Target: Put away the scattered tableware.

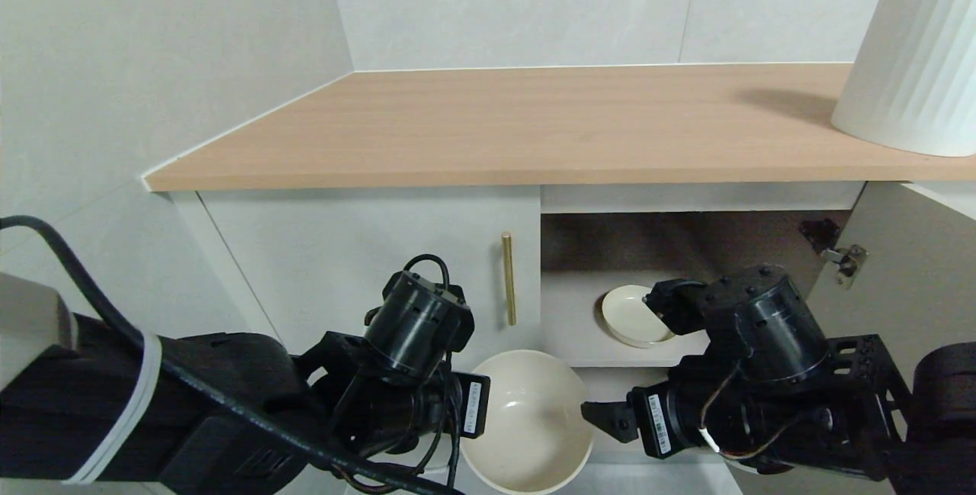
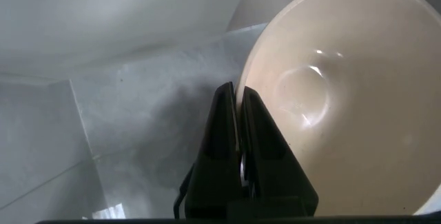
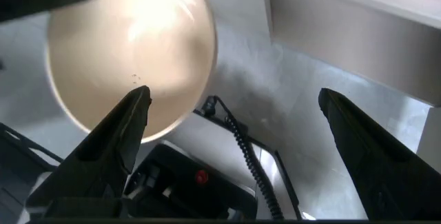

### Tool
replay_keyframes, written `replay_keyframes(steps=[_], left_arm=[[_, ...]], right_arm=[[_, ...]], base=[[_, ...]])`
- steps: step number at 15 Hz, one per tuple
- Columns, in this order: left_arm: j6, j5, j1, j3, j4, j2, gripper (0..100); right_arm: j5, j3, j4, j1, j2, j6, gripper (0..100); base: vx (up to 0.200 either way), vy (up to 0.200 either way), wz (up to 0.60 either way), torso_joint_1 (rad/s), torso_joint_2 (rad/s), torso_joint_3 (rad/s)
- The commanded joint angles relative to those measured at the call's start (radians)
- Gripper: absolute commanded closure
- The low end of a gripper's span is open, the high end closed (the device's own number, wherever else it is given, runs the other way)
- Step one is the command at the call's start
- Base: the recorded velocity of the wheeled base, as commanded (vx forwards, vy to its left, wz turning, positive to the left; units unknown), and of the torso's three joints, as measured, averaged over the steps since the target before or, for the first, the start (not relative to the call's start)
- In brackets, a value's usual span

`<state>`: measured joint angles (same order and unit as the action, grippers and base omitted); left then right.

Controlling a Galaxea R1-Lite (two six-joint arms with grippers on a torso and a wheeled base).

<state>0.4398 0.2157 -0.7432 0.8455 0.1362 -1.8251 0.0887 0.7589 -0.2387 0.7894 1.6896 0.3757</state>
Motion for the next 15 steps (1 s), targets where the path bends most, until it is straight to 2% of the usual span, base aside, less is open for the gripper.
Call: replay_keyframes(steps=[1, 7, 8, 15], left_arm=[[0.0, 0.001, -0.016, -0.002, 0.0, 0.023, 100], [-0.001, 0.011, -0.058, -0.016, 0.0, 0.049, 100], [-0.001, 0.014, -0.058, -0.016, 0.0, 0.044, 100], [-0.001, 0.016, -0.058, -0.016, 0.0, 0.041, 100]], right_arm=[[0.008, 0.002, -0.002, 0.004, 0.044, -0.005, 0], [0.034, 0.007, -0.008, 0.002, 0.075, -0.003, 0], [0.034, 0.007, -0.008, 0.002, 0.075, -0.003, 100], [0.034, 0.003, -0.008, 0.004, 0.075, -0.003, 100]], base=[[0.0, 0.0, 0.0, 0.0, 0.0, 0.0], [0.0, 0.0, 0.0, 0.0, 0.0, 0.0], [0.0, 0.0, 0.0, 0.0, 0.0, 0.0], [0.0, 0.0, 0.0, 0.0, 0.0, 0.0]])
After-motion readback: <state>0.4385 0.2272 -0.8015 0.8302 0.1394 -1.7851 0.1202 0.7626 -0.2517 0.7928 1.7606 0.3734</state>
